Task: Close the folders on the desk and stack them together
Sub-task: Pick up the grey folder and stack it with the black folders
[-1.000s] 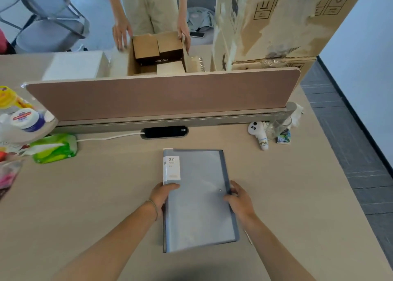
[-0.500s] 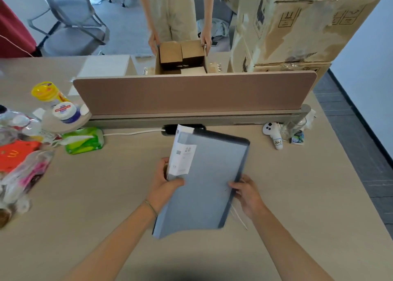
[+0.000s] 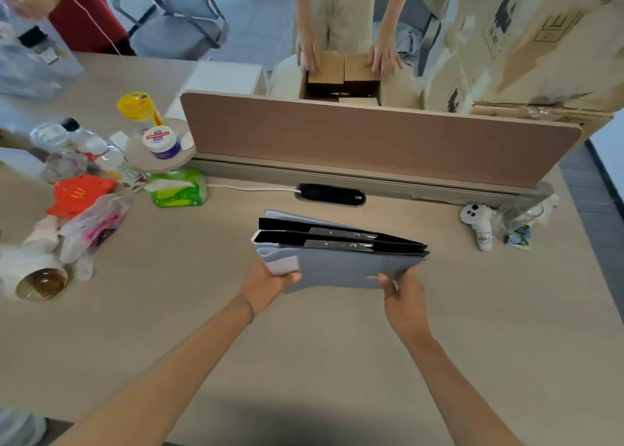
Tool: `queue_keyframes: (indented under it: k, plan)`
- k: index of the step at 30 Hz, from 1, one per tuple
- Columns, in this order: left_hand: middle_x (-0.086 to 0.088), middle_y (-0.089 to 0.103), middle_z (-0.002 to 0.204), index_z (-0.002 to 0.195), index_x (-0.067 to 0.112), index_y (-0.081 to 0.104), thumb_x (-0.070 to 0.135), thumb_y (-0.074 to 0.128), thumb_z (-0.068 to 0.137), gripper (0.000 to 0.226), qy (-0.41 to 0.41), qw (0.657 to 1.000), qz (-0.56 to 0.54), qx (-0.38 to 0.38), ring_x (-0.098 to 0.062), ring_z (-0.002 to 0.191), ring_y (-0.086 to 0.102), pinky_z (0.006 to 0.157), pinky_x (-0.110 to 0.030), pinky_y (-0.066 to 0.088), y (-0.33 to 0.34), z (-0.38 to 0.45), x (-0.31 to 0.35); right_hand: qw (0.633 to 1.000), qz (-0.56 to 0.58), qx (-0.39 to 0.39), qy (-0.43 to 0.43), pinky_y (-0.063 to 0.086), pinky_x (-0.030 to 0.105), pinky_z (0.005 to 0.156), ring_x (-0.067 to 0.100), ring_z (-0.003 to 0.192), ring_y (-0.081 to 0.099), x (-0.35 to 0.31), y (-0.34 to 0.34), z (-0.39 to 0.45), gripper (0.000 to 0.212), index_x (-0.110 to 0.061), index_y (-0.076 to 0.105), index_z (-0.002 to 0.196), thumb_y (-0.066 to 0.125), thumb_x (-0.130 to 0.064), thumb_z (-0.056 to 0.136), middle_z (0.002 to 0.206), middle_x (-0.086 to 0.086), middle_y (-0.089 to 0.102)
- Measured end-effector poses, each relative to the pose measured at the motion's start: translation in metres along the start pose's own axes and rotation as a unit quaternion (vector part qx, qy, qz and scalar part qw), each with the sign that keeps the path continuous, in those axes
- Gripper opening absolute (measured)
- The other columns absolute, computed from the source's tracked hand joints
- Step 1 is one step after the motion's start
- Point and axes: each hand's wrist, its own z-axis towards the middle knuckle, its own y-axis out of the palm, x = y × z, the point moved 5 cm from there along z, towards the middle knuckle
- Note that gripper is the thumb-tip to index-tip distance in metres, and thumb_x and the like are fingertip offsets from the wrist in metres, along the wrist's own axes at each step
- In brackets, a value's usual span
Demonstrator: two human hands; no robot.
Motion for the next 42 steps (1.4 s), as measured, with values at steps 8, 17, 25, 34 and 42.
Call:
queue_keyframes:
  k: [8, 17, 25, 34, 42]
  plan:
    - [0.003, 0.069, 0.125, 0.132, 0.016, 0.058, 0.017, 0.078, 0.067, 0.069, -0.001, 0.999, -0.048, -0.025, -0.011, 0.114, 0.065, 0.093, -0.024, 0.050, -0.024, 0.024, 0.026, 0.996, -0.080, -0.024, -0.024, 0.042, 0.033, 0.074, 0.037, 0.107, 0.065, -0.031, -0.004, 0.031, 0.037, -0.006, 0.049, 0.128, 0.059, -0.009, 0.092, 0.117, 0.010, 0.070]
    - [-0.012, 0.074, 0.117, 0.124, 0.008, 0.065, 0.020, 0.087, 0.063, 0.066, -0.101, 0.981, -0.145, 0.083, -0.029, 0.106, 0.069, 0.079, -0.031, 0.057, -0.130, 0.020, -0.012, 0.980, 0.115, -0.136, 0.083, 0.049, 0.022, 0.066, 0.017, 0.090, 0.064, -0.087, 0.102, 0.030, 0.021, -0.014, 0.054, 0.114, 0.056, -0.004, 0.095, 0.111, 0.005, 0.067]
    - [-0.010, 0.074, 0.109, 0.117, 0.007, 0.069, 0.037, 0.079, 0.057, 0.068, -0.168, 0.971, -0.107, 0.132, -0.018, 0.093, 0.067, 0.073, -0.024, 0.052, -0.240, 0.012, -0.083, 0.932, 0.205, -0.146, 0.260, 0.055, 0.044, 0.080, 0.032, 0.086, 0.062, -0.111, 0.257, -0.001, 0.019, -0.012, 0.056, 0.101, 0.045, 0.000, 0.091, 0.099, 0.015, 0.064]
    - [-0.005, 0.073, 0.105, 0.110, 0.022, 0.071, 0.038, 0.077, 0.060, 0.053, -0.266, 0.952, -0.038, 0.144, -0.022, 0.095, 0.068, 0.083, -0.032, 0.051, -0.334, 0.048, -0.164, 0.905, 0.202, -0.157, 0.341, 0.056, 0.041, 0.077, 0.034, 0.091, 0.066, -0.134, 0.383, -0.011, 0.043, -0.014, 0.059, 0.117, 0.045, -0.001, 0.079, 0.103, 0.015, 0.067]
    - [-0.003, 0.074, 0.111, 0.122, 0.021, 0.067, 0.038, 0.069, 0.057, 0.067, -0.240, 0.951, -0.009, 0.196, -0.023, 0.099, 0.070, 0.088, -0.039, 0.058, -0.362, 0.095, -0.194, 0.909, 0.218, -0.145, 0.324, 0.057, 0.050, 0.082, 0.035, 0.090, 0.069, -0.147, 0.438, 0.019, 0.059, -0.022, 0.061, 0.114, 0.052, -0.014, 0.056, 0.104, 0.014, 0.071]
